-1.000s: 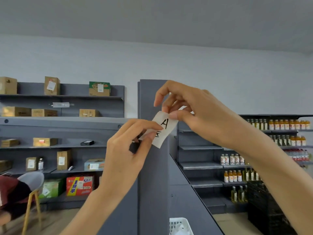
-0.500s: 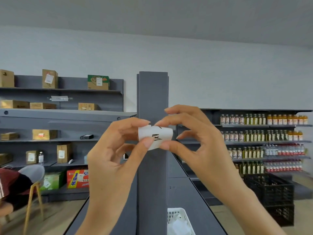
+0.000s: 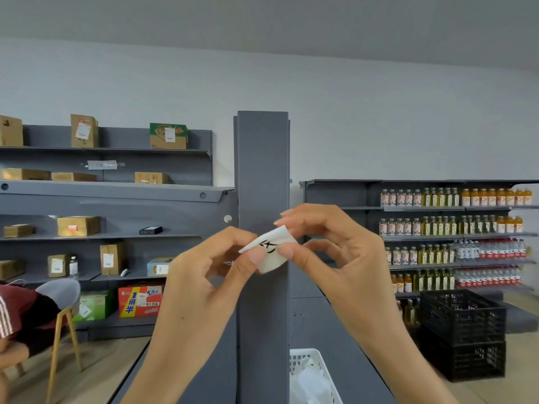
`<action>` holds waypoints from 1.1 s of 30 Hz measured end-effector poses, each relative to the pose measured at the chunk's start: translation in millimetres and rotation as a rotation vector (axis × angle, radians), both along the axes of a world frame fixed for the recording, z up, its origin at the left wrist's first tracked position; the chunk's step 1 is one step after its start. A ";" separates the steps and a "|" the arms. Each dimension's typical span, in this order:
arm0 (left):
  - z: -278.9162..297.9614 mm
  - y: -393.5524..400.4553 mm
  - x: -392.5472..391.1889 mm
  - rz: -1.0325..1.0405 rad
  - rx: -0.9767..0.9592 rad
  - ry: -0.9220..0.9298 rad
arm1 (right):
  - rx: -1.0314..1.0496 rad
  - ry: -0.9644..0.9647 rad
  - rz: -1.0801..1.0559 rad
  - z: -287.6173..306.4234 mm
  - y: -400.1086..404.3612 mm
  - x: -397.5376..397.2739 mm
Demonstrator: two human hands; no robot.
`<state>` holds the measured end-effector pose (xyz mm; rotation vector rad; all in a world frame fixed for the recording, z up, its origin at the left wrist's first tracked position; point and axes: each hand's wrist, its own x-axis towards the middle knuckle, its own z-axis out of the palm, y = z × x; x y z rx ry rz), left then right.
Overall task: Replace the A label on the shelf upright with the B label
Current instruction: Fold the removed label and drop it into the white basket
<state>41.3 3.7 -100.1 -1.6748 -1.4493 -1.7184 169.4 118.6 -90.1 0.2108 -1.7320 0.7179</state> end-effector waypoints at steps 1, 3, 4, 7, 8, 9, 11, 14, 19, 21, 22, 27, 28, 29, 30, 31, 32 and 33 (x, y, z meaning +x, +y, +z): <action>-2.0 1.0 -0.2 -0.045 -0.021 -0.026 | -0.011 0.015 0.020 -1.8 -0.1 -1.7; -5.1 3.4 0.5 -0.120 -0.032 -0.095 | -0.003 0.056 0.020 -7.0 -0.4 -5.2; -6.0 4.8 1.2 -0.154 -0.028 -0.134 | 0.020 0.077 -0.003 -9.6 -0.4 -7.2; -5.8 8.2 6.5 -0.264 0.003 -0.251 | 0.149 0.099 -0.121 -15.8 -1.3 -14.7; -5.1 8.8 8.1 -0.304 0.013 -0.288 | 0.189 0.112 -0.168 -16.8 -1.2 -17.9; -4.0 9.1 9.2 -0.345 0.024 -0.324 | 0.211 0.129 -0.200 -17.3 -0.6 -21.1; -1.4 8.9 10.2 -0.415 0.050 -0.394 | 0.229 0.156 -0.217 -16.2 1.9 -25.2; 3.0 8.9 8.6 -0.420 0.070 -0.402 | 0.248 0.153 -0.200 -10.2 4.0 -26.7; 9.0 13.4 3.9 -0.371 0.034 -0.299 | 0.201 0.126 -0.233 3.8 6.1 -28.5; 10.6 13.9 2.3 -0.430 0.012 -0.334 | 0.155 0.120 -0.226 7.5 8.5 -27.6; 10.6 14.3 1.5 -0.461 -0.002 -0.364 | 0.166 0.132 -0.242 7.4 9.7 -27.2; 7.4 20.5 0.3 -0.636 -0.052 -0.553 | 0.185 0.166 -0.274 0.2 14.4 -23.6; 7.0 21.9 0.4 -0.641 -0.047 -0.557 | 0.183 0.164 -0.266 -0.7 14.4 -23.4; 6.6 23.2 1.1 -0.634 -0.038 -0.551 | 0.180 0.162 -0.258 -1.7 14.2 -23.1; 6.6 24.3 2.2 -0.619 -0.026 -0.538 | 0.176 0.162 -0.253 -2.6 14.1 -22.8; 6.9 25.7 3.4 -0.597 -0.012 -0.521 | 0.171 0.162 -0.253 -3.2 14.3 -22.5; 6.9 27.3 4.6 -0.563 0.003 -0.500 | 0.166 0.160 -0.253 -3.9 14.3 -21.8; 7.5 28.7 5.7 -0.519 0.017 -0.477 | 0.166 0.154 -0.254 -3.8 14.4 -20.9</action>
